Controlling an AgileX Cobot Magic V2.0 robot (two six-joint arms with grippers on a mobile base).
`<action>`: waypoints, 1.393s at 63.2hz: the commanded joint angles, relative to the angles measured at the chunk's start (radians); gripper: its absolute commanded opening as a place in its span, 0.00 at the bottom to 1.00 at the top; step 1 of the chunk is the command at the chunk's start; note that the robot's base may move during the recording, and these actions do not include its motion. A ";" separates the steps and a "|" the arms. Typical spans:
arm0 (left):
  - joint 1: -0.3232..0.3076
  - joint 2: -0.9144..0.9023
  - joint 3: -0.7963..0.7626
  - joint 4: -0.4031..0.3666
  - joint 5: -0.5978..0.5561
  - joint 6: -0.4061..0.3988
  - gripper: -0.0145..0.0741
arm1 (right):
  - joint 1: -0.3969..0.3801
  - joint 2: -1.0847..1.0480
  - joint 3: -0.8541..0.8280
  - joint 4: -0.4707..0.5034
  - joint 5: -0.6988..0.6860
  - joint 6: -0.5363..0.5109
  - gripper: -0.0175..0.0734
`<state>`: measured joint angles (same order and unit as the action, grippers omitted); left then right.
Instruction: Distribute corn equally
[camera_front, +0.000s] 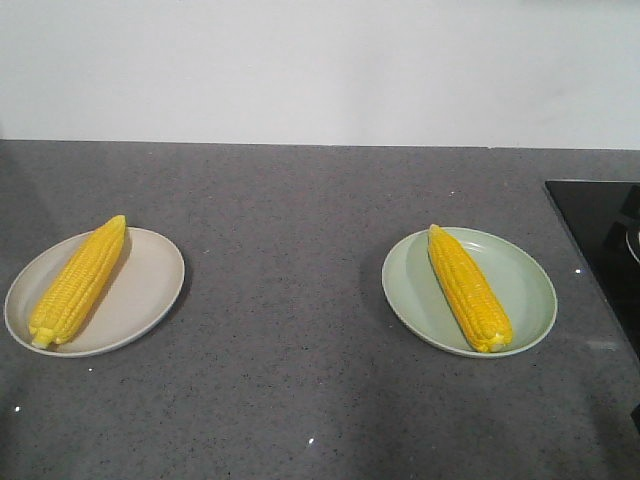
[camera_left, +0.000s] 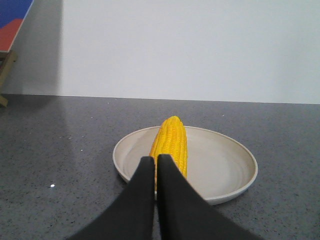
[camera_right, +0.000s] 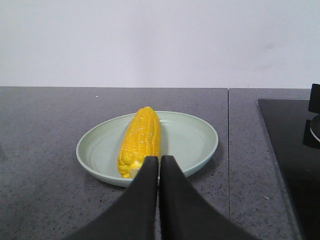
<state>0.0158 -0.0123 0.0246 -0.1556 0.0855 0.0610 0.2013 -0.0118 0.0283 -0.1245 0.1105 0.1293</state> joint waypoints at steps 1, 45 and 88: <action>0.000 -0.014 -0.023 -0.010 -0.069 0.000 0.16 | -0.005 -0.005 0.018 -0.024 -0.065 0.014 0.19; 0.000 -0.014 -0.023 -0.010 -0.069 0.000 0.16 | -0.121 -0.005 0.019 -0.001 -0.065 0.014 0.19; 0.000 -0.014 -0.023 -0.010 -0.069 -0.001 0.16 | -0.121 -0.005 0.019 -0.001 -0.050 0.014 0.19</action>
<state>0.0158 -0.0123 0.0246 -0.1556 0.0855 0.0610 0.0876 -0.0118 0.0283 -0.1208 0.1312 0.1486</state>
